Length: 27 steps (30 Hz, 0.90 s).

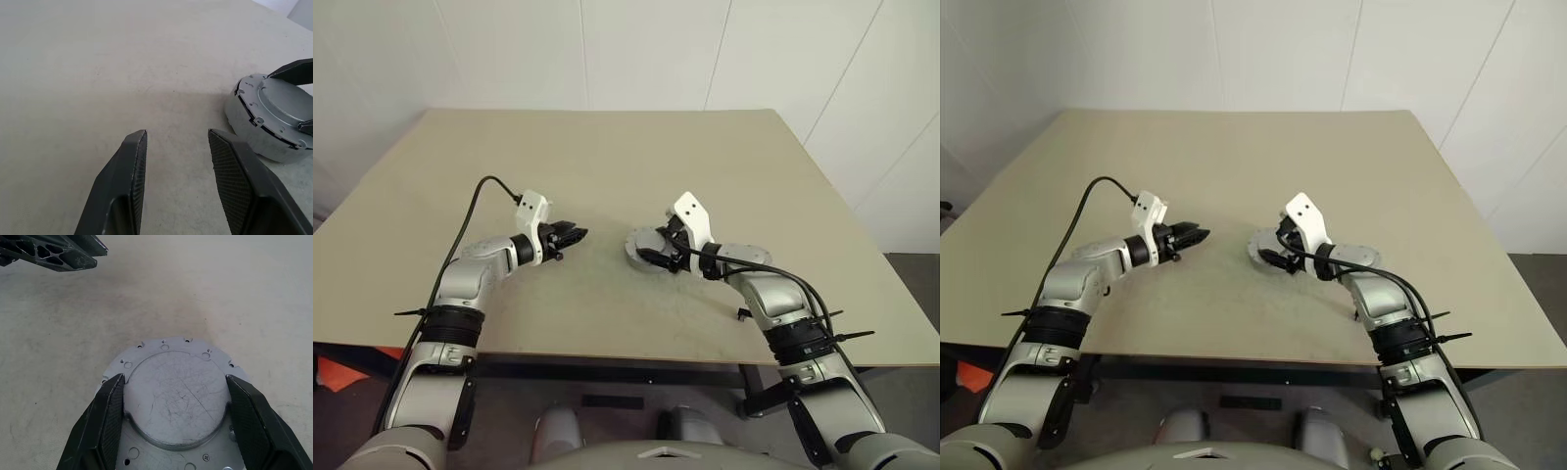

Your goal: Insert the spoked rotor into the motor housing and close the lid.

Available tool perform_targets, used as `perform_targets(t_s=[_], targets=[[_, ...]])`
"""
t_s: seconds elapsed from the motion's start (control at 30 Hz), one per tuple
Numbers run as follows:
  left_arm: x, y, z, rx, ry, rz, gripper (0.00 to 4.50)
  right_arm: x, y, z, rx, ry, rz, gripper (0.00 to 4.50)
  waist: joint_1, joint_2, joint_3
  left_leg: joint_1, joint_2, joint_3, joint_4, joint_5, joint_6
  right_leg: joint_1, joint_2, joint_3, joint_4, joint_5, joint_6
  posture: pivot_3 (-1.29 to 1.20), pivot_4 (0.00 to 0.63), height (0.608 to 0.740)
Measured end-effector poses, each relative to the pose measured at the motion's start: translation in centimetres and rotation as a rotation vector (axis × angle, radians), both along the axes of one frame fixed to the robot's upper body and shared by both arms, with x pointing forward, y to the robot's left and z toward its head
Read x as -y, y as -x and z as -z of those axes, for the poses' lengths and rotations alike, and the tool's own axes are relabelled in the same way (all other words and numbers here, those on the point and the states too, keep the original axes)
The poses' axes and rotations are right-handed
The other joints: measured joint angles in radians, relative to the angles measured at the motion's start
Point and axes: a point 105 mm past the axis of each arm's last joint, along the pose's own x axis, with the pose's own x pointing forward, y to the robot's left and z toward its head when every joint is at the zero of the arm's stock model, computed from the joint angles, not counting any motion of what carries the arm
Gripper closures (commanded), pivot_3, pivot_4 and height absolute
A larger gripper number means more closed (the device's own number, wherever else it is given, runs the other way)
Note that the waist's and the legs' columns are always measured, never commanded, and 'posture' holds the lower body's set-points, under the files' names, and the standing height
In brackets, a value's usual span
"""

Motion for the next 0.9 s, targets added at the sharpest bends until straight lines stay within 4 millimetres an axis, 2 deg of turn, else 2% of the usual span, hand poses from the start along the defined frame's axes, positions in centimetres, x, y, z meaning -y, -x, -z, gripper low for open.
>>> perform_targets(t_s=[0.9], targets=[[-0.02, -0.02, 0.00, 0.000, -0.001, -0.003, 2.38, -0.20, -0.32, 0.20, -0.016, 0.001, 0.006, 1.36, -0.003, 0.000, 0.000, 0.002, 0.000, 0.000, 0.000, 0.001, -0.001, 0.000, 0.000, 0.000, 0.001, 0.000, 0.000, 0.00, 0.000, 0.740]])
